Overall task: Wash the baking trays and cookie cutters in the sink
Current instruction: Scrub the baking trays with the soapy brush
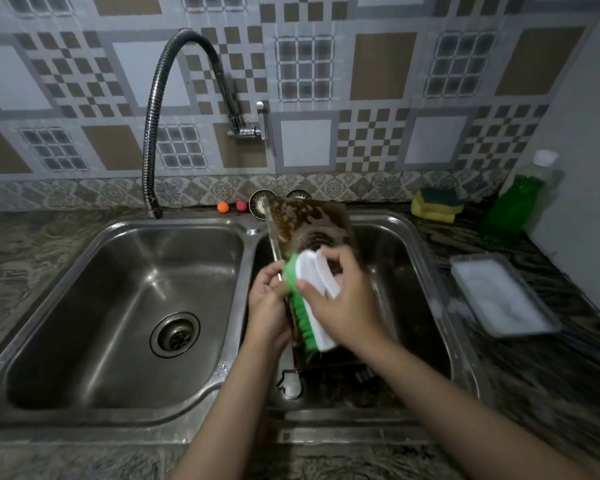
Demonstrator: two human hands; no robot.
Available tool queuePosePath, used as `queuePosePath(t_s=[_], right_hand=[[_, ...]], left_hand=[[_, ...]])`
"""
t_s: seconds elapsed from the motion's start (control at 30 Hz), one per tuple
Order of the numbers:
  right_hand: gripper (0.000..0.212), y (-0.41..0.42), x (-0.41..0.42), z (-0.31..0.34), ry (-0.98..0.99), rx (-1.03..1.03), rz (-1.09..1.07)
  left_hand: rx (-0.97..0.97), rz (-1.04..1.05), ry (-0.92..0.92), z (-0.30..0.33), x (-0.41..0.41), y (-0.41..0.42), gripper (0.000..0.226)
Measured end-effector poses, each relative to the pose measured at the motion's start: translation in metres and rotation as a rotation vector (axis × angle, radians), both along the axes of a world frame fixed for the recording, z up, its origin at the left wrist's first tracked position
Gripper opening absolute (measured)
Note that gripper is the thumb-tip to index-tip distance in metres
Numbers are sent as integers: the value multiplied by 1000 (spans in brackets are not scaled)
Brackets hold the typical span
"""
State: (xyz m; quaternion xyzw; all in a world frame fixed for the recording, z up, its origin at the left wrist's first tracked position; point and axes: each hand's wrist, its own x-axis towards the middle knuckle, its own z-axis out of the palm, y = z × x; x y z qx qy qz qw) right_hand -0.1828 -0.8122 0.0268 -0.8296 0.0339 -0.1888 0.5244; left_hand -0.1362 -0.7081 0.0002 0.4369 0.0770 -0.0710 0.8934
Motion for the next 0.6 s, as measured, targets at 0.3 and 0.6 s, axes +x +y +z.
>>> queuePosePath(t_s=[0.3, 0.6], right_hand=[[42, -21, 46, 29, 68, 57, -83], [42, -64, 18, -26, 158, 80, -195]], left_hand=[[52, -49, -28, -1, -14, -10, 23], [27, 26, -57, 19, -1, 21, 25]])
